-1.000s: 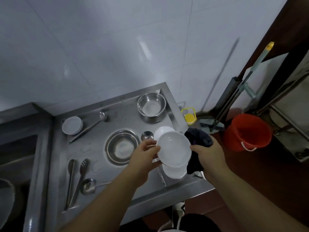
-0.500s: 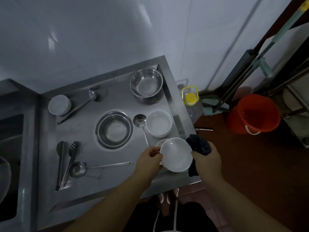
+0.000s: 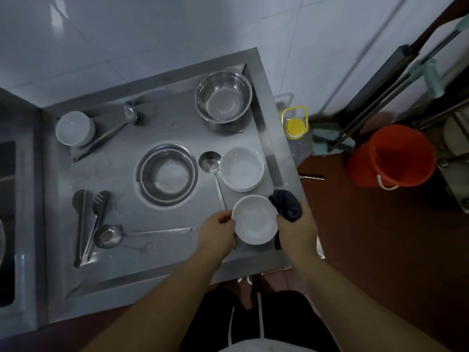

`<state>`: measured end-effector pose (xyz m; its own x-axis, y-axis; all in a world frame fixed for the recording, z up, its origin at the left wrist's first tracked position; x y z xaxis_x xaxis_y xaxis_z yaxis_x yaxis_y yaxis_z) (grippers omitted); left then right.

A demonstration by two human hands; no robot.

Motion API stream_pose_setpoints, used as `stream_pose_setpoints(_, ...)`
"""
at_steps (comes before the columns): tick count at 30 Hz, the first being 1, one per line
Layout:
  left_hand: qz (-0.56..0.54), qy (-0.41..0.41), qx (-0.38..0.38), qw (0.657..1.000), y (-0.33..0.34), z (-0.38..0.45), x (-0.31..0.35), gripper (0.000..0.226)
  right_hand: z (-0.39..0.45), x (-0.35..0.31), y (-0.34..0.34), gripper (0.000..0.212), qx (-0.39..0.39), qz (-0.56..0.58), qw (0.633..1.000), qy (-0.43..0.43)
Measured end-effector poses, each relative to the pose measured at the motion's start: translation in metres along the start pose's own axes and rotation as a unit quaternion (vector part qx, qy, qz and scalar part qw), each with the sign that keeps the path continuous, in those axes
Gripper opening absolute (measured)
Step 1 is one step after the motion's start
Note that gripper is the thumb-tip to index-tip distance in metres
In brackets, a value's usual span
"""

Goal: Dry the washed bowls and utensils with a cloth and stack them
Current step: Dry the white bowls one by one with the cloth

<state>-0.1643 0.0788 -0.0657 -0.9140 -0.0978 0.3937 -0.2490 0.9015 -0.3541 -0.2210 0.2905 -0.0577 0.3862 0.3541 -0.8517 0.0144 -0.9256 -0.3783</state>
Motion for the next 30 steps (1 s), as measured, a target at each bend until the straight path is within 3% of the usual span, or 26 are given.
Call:
stream_pose_setpoints(6,0.034,0.041,0.020,0.998,-0.002,0.004,0.006,0.029,0.004,0.003,0.004,0.037,0.001,-0.014,1.000,-0.019)
stream_pose_setpoints(15,0.095,0.024,0.019,0.995,-0.003,0.011,0.007,0.032,0.004,-0.011,-0.006,0.031,-0.001,-0.025,0.999,-0.045)
stream_pose_setpoints(24,0.180,0.082,0.047,0.979,-0.047,-0.015,0.021,0.038,-0.008,-0.068,-0.017,0.030,-0.017,-0.066,0.985,-0.158)
stream_pose_setpoints(30,0.240,0.138,0.090,0.957,-0.102,-0.030,0.032,0.041,-0.020,-0.125,0.038,0.035,-0.108,-0.099,0.951,-0.272)
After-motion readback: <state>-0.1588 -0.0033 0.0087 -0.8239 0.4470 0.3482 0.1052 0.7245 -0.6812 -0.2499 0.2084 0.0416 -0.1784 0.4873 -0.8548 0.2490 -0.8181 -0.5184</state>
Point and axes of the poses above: each hand's wrist, its own z-axis towards the middle knuckle, its own y-axis out of the palm, x = y × z, the point moved 6 cm from there along z, towards the middle knuckle, and after that the axes turned 13 degrees about -y, right-handed, at the moved point
